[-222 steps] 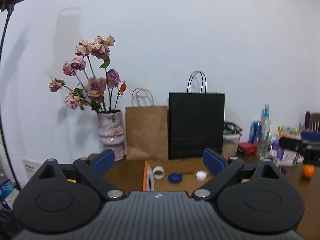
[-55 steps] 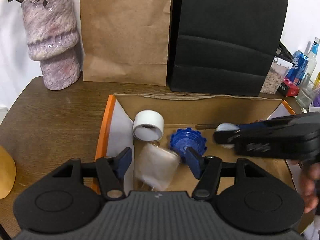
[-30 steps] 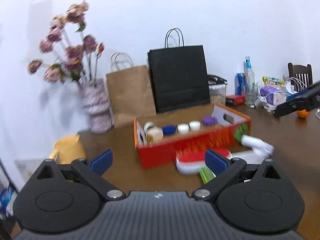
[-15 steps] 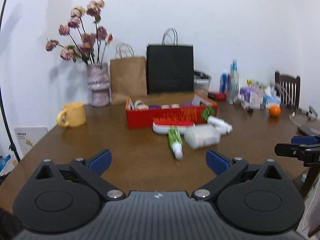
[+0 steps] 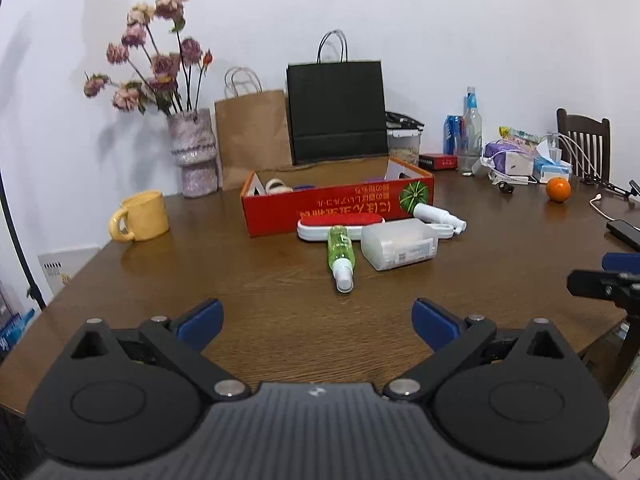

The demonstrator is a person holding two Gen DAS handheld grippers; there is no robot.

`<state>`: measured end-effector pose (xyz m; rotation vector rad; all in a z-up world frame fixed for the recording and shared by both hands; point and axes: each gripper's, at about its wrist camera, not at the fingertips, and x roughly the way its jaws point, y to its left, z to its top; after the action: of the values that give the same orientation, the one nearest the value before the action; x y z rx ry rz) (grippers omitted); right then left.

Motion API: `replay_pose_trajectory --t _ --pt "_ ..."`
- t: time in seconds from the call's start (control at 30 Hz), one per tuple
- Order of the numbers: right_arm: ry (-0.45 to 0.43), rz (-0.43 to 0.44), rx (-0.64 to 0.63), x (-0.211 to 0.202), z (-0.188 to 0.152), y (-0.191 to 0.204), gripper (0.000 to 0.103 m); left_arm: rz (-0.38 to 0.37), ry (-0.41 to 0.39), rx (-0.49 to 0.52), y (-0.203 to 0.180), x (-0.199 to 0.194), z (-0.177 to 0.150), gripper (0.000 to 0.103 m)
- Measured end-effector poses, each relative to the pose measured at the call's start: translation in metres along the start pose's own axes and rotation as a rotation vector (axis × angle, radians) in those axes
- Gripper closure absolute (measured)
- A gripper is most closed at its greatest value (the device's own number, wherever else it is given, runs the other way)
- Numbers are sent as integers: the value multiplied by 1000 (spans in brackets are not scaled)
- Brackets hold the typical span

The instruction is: Organize rigid objects

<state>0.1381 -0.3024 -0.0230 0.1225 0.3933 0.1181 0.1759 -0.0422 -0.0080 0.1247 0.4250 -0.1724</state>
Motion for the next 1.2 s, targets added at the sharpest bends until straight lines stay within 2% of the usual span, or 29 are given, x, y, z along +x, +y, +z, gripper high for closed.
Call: replay_pose_trajectory --t 0.17,0.3,0.4,0.5,0.6,0.63,0.77,0.87,0.93,1.0,1.03,1.07,1.2 --pt "19 -7 18 16 2 -12 23 -8 9 -3 -9 29 12 0" --pt "35 -18 36 36 7 -22 23 -44 -4 12 -19 59 25 0" --pt "36 -8 35 52 16 -27 23 -29 1 15 -22 90 38 1" --pt "36 8 42 68 25 -30 25 -72 14 -17 -25 116 49 4" --pt "46 50 78 92 34 -34 39 -134 28 -47 -32 141 54 16" --pt "53 67 97 103 37 -37 44 -145 37 -45 -36 151 57 24" --pt "74 136 201 150 49 -44 54 -175 81 -81 -42 187 65 41" --pt "105 189 284 190 57 -43 58 -199 144 -161 -34 208 64 44" --pt "122 212 312 212 60 -40 59 -241 162 -237 -22 215 63 46" --pt "141 238 345 229 61 -36 62 -288 182 -300 -13 220 62 56" --pt "158 245 356 236 61 -35 68 -321 186 -327 -11 222 61 64" --pt "172 248 365 242 59 -34 72 -341 185 -352 -9 223 59 65" --pt "180 248 403 245 56 -34 76 -344 168 -390 -6 221 54 66"
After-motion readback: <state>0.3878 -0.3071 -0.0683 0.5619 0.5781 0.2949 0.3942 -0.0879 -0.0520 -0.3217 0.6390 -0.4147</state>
